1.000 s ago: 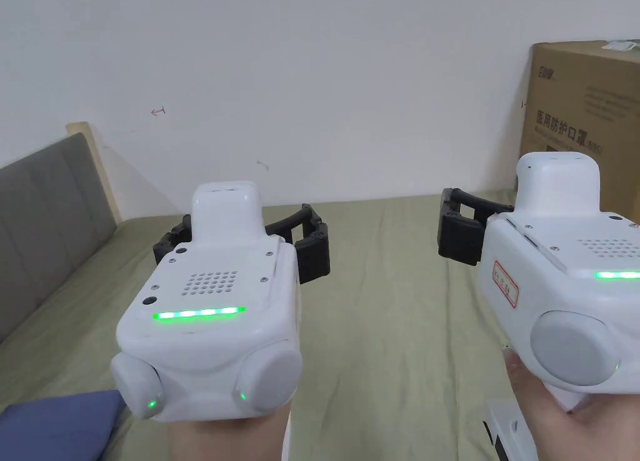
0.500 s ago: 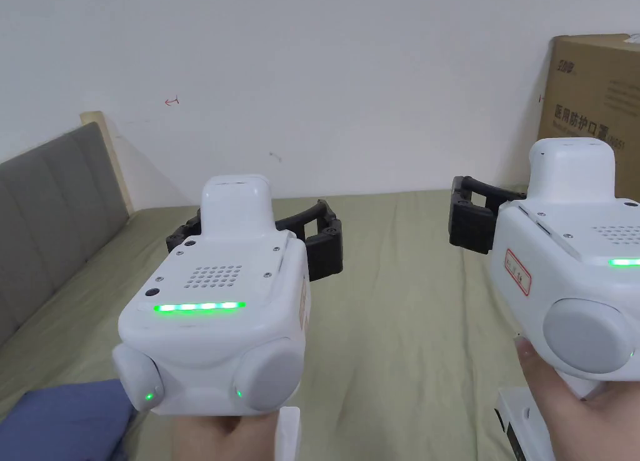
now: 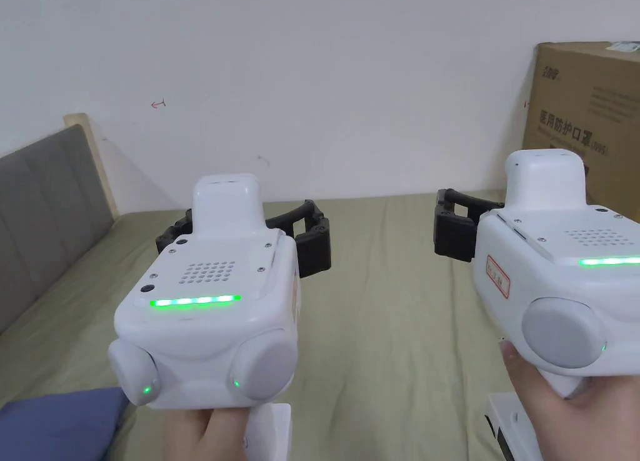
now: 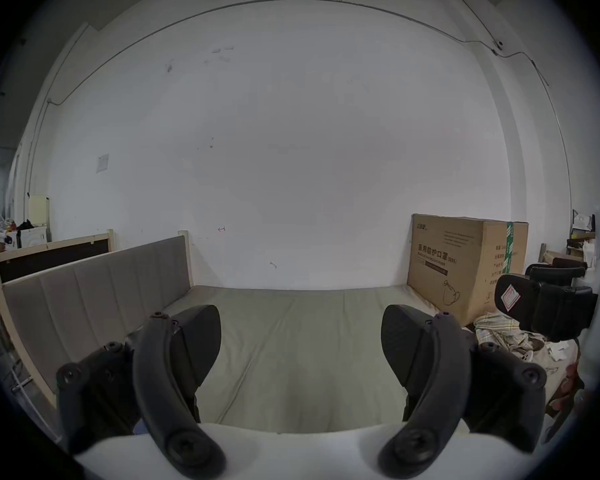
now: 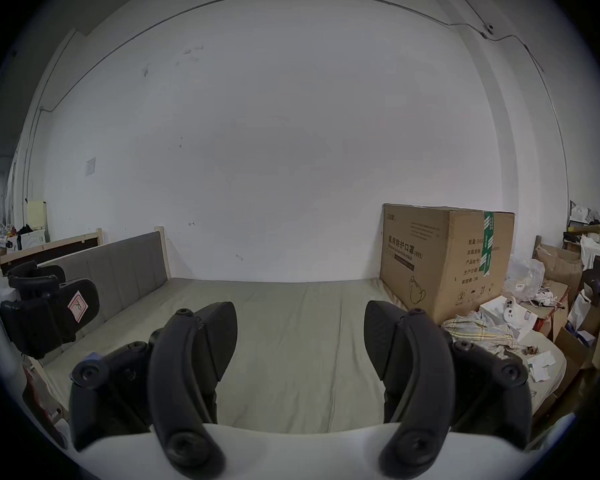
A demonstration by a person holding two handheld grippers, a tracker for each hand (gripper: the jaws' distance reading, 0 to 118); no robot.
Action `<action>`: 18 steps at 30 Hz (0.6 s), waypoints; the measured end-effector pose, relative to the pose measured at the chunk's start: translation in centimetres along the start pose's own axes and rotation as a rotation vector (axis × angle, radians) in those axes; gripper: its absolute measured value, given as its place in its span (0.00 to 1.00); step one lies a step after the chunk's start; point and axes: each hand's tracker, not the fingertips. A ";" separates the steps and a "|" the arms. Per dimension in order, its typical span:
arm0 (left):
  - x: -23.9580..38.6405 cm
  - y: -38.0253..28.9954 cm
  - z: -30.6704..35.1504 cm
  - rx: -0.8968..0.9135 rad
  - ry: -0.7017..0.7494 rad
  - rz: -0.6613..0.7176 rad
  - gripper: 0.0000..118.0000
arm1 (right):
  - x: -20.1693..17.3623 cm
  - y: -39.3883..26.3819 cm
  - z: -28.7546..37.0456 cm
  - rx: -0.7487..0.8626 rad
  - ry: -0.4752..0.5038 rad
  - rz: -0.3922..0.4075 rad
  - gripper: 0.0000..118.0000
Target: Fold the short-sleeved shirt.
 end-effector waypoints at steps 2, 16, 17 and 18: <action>-0.2 0.1 -0.2 -0.005 -0.014 0.009 0.84 | -0.1 0.1 -0.1 0.001 -0.007 0.001 0.69; -0.4 0.0 -0.4 -0.012 -0.006 0.029 0.93 | -1.6 -0.1 0.1 0.004 0.058 -0.009 0.74; -0.5 0.0 -0.4 -0.010 -0.004 0.027 0.93 | -1.6 -0.1 0.1 0.004 0.060 -0.008 0.74; -0.5 -0.1 -0.4 -0.006 -0.001 0.023 0.93 | -1.7 -0.1 0.1 0.004 0.061 -0.006 0.73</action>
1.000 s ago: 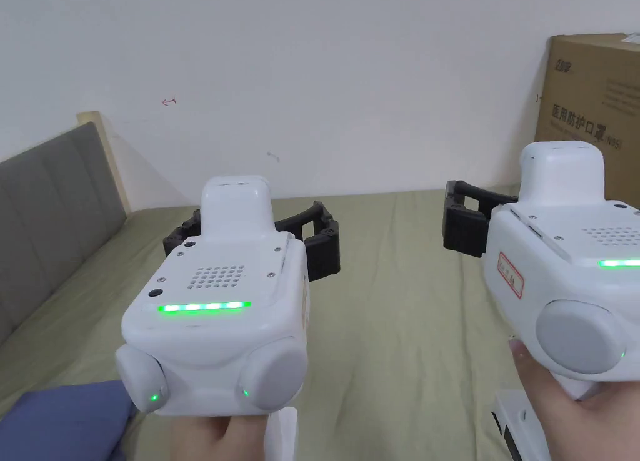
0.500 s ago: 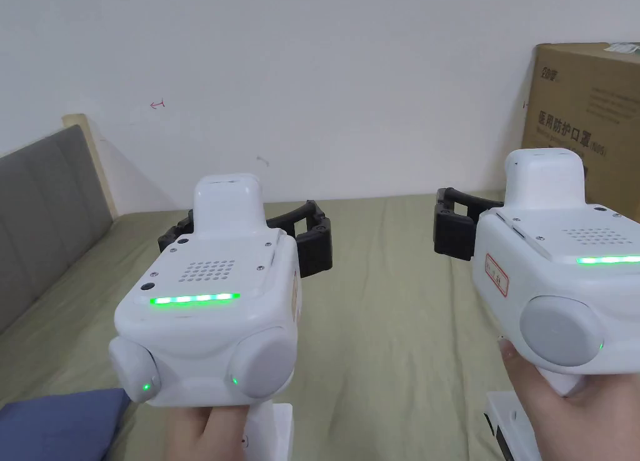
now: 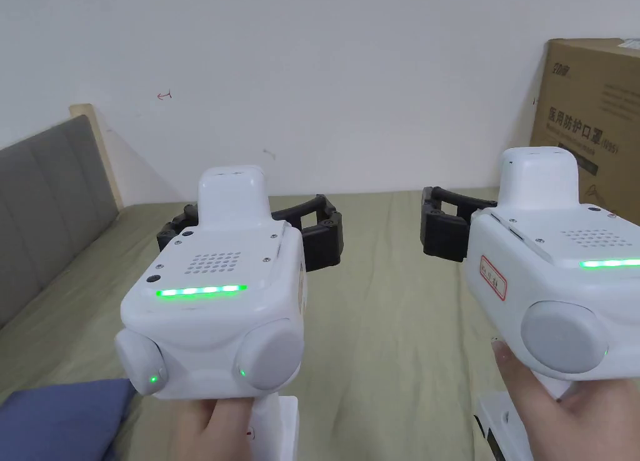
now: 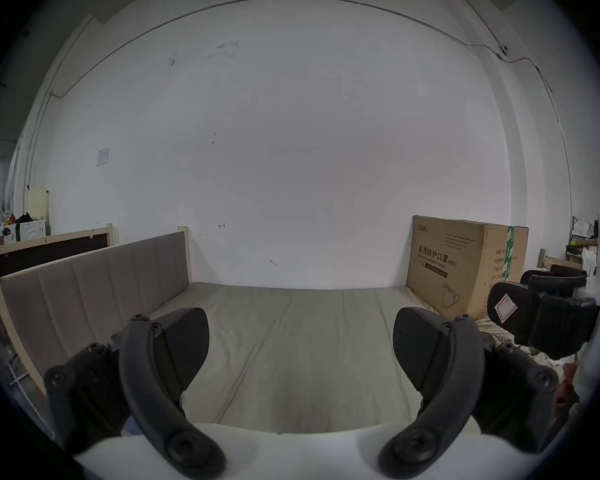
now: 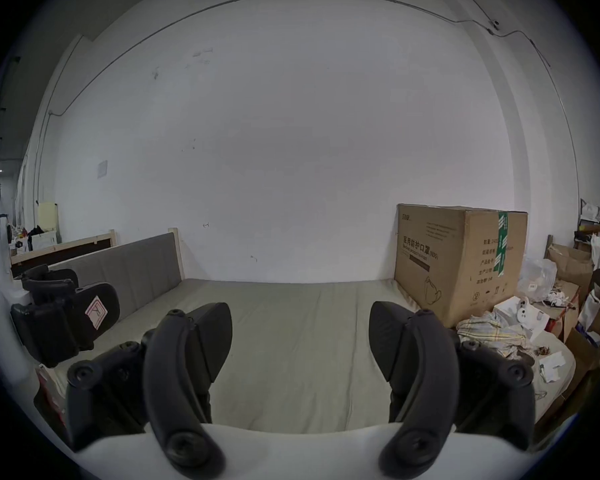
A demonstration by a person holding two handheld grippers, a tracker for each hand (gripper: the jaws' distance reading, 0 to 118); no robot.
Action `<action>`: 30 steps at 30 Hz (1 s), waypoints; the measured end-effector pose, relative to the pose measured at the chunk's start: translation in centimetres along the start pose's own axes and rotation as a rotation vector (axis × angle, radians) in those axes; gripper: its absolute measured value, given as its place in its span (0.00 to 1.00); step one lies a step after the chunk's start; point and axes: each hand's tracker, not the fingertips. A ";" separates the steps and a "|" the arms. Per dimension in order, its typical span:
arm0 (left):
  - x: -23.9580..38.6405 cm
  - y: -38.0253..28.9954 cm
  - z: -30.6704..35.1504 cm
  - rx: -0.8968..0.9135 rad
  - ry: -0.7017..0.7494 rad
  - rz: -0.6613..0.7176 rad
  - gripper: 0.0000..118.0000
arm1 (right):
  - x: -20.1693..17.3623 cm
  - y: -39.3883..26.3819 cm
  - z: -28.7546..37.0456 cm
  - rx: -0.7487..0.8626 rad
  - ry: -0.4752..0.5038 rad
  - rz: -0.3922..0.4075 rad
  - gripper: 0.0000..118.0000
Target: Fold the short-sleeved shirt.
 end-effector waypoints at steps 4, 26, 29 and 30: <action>0.1 -0.1 0.3 0.018 0.010 -0.013 0.93 | 0.0 0.1 0.1 0.005 -0.006 0.001 0.74; -1.7 0.3 0.6 0.013 -0.034 0.057 0.93 | -1.0 0.3 -0.2 -0.022 -0.021 0.013 0.74; -2.0 0.3 0.6 0.005 -0.021 0.061 0.93 | -1.3 0.4 -0.3 -0.021 -0.015 0.023 0.74; -2.1 0.3 0.6 0.005 -0.020 0.062 0.93 | -1.4 0.4 -0.3 -0.020 -0.011 0.025 0.74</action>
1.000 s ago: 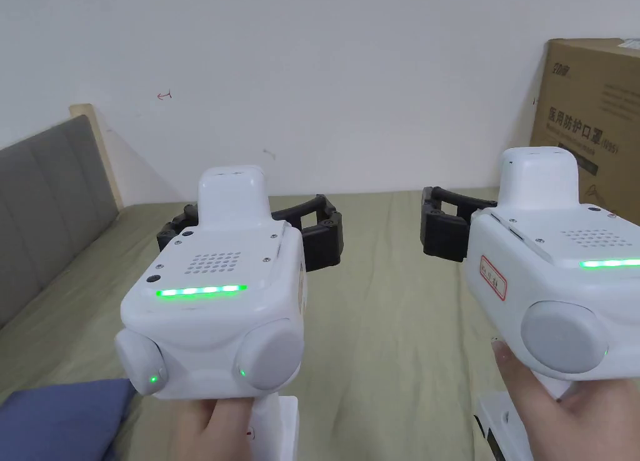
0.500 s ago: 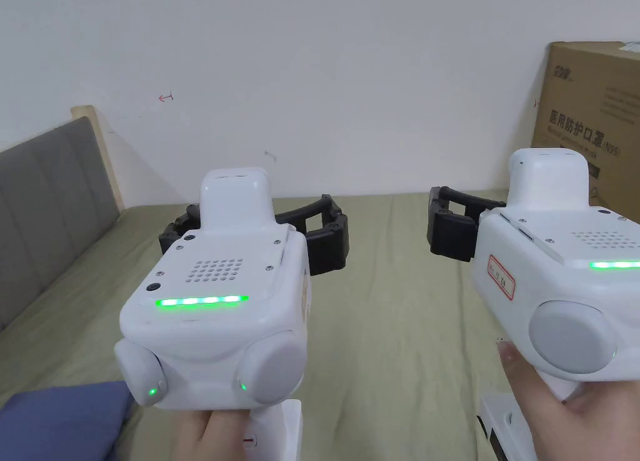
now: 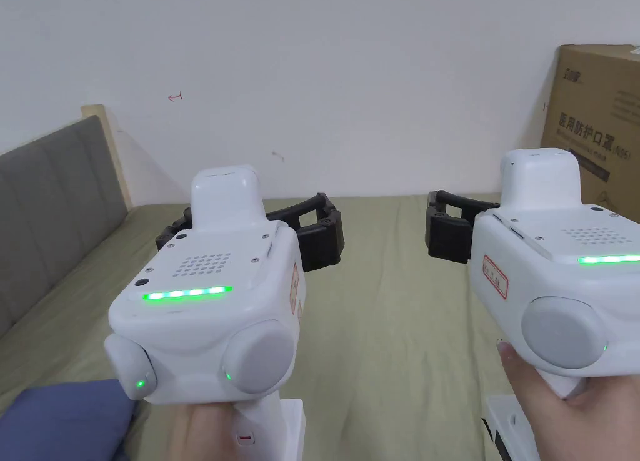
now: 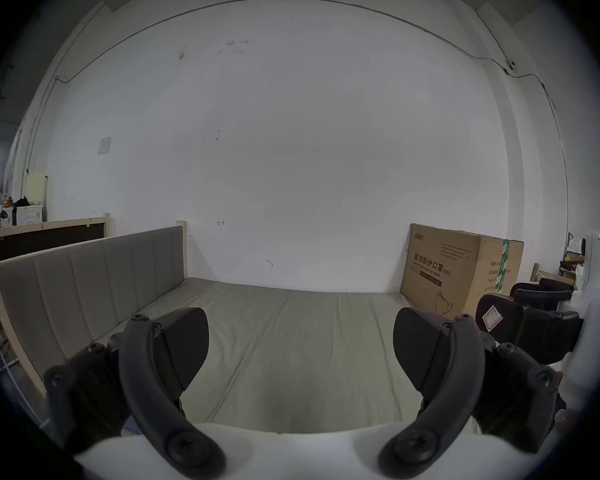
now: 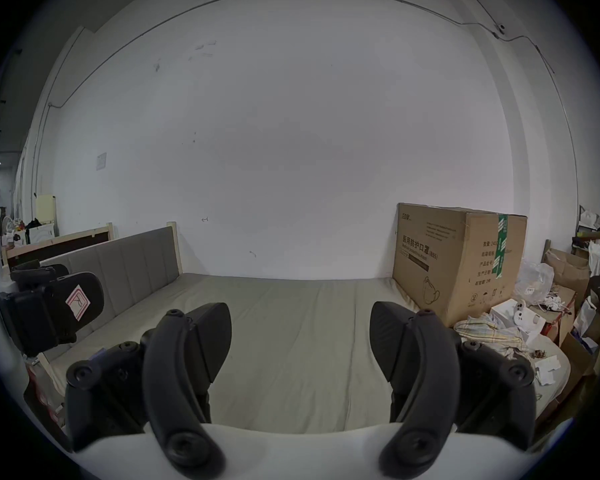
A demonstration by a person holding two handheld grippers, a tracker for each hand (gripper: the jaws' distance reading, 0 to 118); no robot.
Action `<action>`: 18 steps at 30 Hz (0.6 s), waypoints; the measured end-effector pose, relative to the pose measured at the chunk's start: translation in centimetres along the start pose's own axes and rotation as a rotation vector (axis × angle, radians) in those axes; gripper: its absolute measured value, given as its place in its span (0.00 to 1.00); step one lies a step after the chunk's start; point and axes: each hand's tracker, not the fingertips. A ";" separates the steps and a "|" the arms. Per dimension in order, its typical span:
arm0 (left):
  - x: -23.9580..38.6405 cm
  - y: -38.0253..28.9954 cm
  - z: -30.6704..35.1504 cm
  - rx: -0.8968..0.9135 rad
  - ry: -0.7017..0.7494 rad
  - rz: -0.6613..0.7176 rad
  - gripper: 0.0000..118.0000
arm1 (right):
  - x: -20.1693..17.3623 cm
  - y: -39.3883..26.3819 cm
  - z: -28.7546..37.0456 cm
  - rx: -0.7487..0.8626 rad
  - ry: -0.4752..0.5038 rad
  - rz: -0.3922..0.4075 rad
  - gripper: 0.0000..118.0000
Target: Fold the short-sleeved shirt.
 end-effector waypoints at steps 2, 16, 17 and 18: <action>-0.1 0.1 0.0 0.001 0.002 0.001 0.93 | -0.2 0.1 0.0 0.000 0.006 0.001 0.74; 0.3 0.0 0.2 -0.002 0.004 0.001 0.93 | -0.8 -0.5 -0.1 -0.014 0.013 0.013 0.74; 0.4 0.0 0.2 -0.001 0.007 -0.004 0.93 | -0.7 -0.4 0.0 -0.013 0.012 0.012 0.74; 0.4 0.0 0.1 0.000 0.008 -0.007 0.93 | -0.7 -0.4 0.0 -0.011 0.011 0.010 0.74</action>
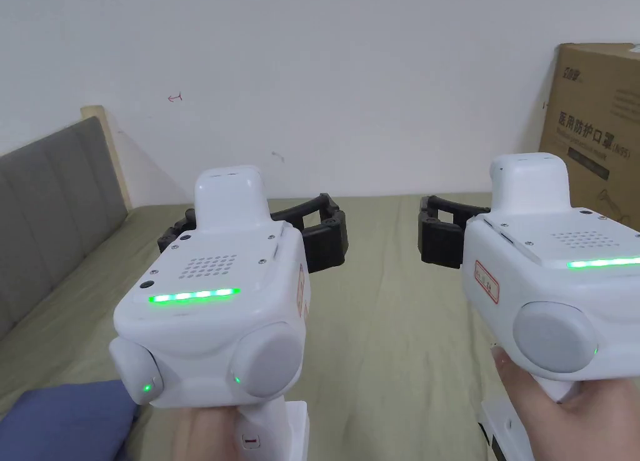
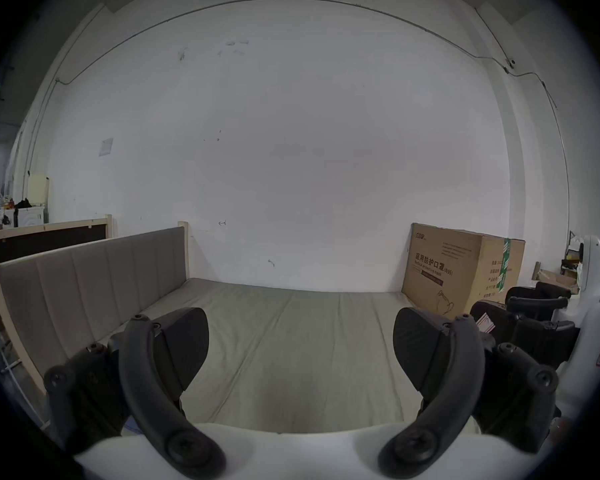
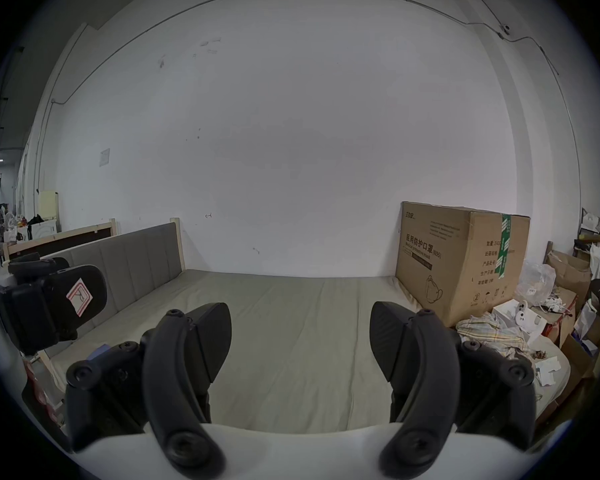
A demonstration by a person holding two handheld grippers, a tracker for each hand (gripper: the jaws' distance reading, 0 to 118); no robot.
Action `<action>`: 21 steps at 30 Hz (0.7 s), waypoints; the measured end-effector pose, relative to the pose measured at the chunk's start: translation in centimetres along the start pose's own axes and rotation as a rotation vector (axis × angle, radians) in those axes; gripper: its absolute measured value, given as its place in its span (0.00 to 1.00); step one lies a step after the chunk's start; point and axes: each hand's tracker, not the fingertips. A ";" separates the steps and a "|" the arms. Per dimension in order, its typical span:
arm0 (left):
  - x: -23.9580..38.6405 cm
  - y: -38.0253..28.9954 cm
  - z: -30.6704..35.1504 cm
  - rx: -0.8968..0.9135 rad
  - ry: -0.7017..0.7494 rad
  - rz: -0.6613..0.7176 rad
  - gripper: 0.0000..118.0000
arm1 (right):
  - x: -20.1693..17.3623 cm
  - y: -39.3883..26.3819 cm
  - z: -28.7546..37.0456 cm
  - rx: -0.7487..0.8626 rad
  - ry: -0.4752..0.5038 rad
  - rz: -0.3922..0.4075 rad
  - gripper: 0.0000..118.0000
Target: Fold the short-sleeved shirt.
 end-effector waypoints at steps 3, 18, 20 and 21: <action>0.1 0.0 -0.1 -0.001 -0.002 -0.004 0.93 | 0.1 0.1 0.1 0.005 -0.007 -0.002 0.74; -0.5 -0.5 -0.3 -0.011 -0.017 0.039 0.93 | -0.6 -0.3 -0.1 -0.005 -0.004 0.017 0.74; -0.7 -0.6 -0.4 -0.016 -0.013 0.039 0.93 | -0.7 -0.4 -0.1 -0.005 -0.003 0.015 0.74; -0.7 -0.6 -0.4 -0.017 -0.012 0.039 0.93 | -0.7 -0.4 -0.1 -0.006 -0.002 0.013 0.74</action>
